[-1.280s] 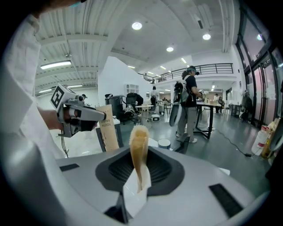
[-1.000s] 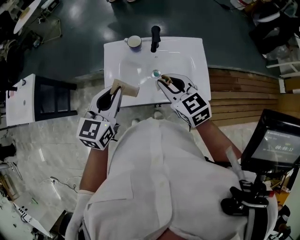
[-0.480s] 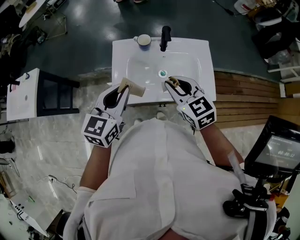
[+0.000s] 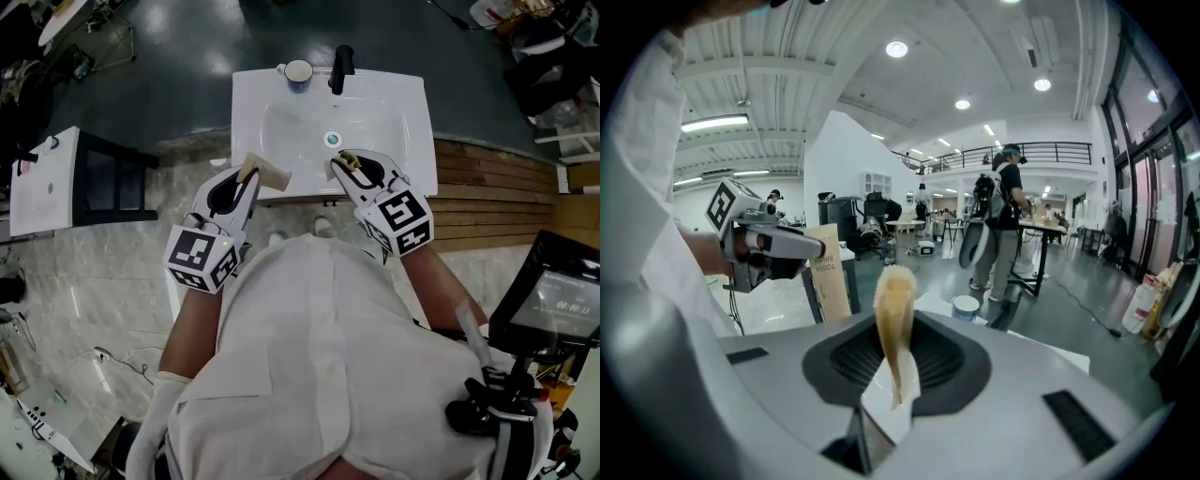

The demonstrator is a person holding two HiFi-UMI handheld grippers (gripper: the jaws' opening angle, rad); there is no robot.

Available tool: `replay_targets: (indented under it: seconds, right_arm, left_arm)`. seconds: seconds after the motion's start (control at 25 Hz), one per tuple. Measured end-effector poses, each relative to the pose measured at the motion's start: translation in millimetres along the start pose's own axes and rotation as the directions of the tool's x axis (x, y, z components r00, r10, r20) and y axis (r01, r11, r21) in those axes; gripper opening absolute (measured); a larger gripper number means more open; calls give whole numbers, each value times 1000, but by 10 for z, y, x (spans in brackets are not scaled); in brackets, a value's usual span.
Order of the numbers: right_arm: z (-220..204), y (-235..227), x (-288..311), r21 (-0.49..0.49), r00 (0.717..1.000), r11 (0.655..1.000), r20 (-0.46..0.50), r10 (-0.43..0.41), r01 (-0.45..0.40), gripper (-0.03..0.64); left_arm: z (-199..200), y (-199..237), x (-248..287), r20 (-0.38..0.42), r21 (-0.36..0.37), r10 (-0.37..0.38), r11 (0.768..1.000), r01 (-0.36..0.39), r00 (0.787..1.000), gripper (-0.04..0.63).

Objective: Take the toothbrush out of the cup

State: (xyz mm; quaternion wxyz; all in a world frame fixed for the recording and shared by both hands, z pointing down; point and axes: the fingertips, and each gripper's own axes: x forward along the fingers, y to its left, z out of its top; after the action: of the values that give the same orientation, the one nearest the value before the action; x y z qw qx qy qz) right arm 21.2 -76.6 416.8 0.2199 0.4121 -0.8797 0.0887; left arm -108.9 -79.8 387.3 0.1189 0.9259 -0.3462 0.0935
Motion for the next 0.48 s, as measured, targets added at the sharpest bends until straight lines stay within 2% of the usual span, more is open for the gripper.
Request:
replay_targets:
  seconds: [0.48]
  right_arm:
    - [-36, 421, 204, -7, 1000, 1000, -23, -12, 12, 66]
  left_arm:
    - [-155, 172, -341, 9, -13, -27, 1000, 27, 1000, 48]
